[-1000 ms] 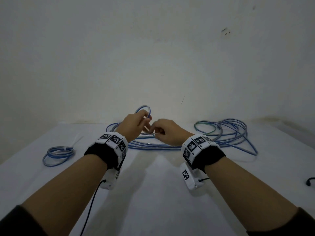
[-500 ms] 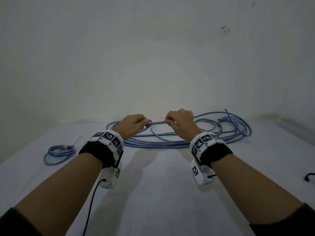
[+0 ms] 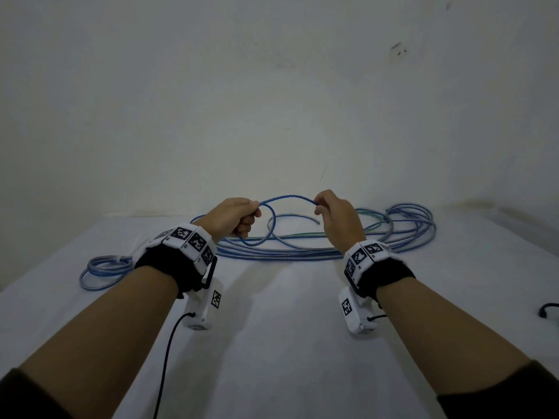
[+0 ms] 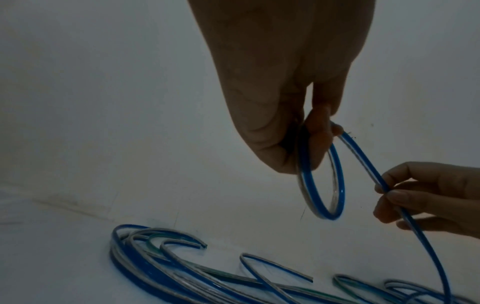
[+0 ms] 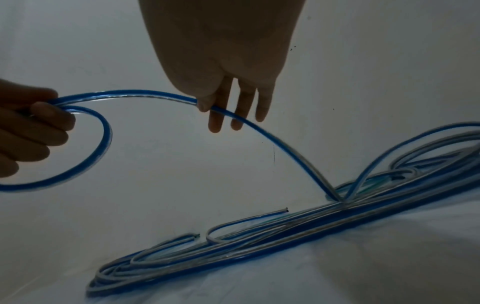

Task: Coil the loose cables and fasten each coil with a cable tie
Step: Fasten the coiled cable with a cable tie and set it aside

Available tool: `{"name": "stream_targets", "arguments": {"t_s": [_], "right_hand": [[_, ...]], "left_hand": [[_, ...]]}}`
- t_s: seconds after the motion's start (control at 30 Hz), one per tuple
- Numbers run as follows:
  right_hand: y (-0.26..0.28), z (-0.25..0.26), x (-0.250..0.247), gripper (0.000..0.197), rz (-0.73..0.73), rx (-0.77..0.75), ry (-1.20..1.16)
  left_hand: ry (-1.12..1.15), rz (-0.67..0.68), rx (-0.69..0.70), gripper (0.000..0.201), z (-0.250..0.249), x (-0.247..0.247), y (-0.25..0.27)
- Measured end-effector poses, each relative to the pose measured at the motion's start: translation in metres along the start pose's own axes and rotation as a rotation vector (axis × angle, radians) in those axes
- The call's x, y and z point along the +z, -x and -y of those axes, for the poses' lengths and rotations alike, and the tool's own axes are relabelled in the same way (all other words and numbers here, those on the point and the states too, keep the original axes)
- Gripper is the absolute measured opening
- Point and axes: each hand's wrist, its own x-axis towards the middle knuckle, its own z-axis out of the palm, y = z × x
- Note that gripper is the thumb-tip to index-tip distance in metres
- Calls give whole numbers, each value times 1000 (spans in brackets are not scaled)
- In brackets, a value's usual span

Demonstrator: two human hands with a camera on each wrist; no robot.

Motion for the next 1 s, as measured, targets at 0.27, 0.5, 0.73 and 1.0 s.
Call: {"name": "stream_targets", "arguments": {"t_s": [0.27,0.5,0.73,1.0], "right_hand": [[2,-8,4,16,17,17,-86],[3,-5,4,20,-62,-17,-128],[-2,-9,14,26,2,1,-44],[2,-5,11,20,-61,144,-3]], "left_hand": [[84,-89,64,33,-3,-4,6],[195,-48,-51,37,-1,-6,3],[371,86,23,28,-2,-5,8],[488,-39,49,31,-2,-13,4]]}}
